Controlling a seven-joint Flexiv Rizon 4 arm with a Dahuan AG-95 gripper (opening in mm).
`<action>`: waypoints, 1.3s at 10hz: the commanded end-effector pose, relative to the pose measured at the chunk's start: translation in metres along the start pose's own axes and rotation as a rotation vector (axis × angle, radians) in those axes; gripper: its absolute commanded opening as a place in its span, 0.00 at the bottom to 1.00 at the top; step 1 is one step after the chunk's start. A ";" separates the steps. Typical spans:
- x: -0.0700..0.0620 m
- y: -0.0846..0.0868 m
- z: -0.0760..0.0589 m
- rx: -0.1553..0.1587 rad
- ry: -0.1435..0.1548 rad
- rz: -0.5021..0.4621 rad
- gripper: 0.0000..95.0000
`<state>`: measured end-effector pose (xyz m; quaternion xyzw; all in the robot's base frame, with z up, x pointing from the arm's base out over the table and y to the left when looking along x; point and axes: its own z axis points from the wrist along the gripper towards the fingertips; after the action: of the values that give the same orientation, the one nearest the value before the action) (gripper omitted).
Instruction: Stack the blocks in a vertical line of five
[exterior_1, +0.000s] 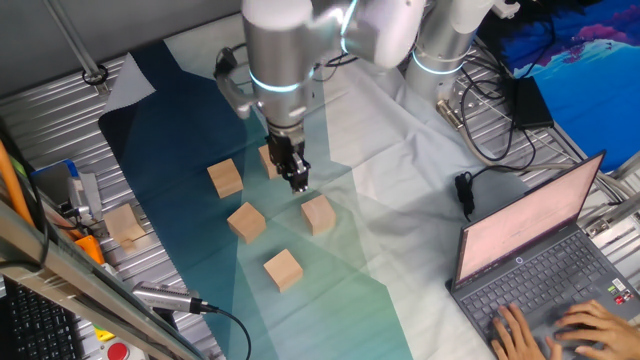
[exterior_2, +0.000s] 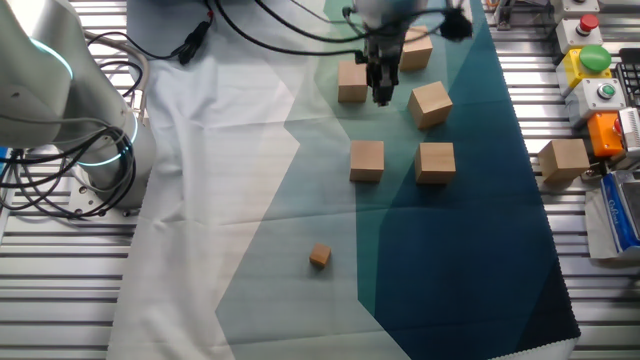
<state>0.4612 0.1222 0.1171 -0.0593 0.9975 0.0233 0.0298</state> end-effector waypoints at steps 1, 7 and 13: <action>0.000 -0.001 0.001 -0.022 0.043 -0.208 0.60; 0.014 0.020 0.006 -0.034 0.037 -0.083 0.80; 0.023 0.052 0.021 -0.064 -0.003 0.080 0.80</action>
<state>0.4340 0.1671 0.1003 -0.1200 0.9902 0.0711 0.0000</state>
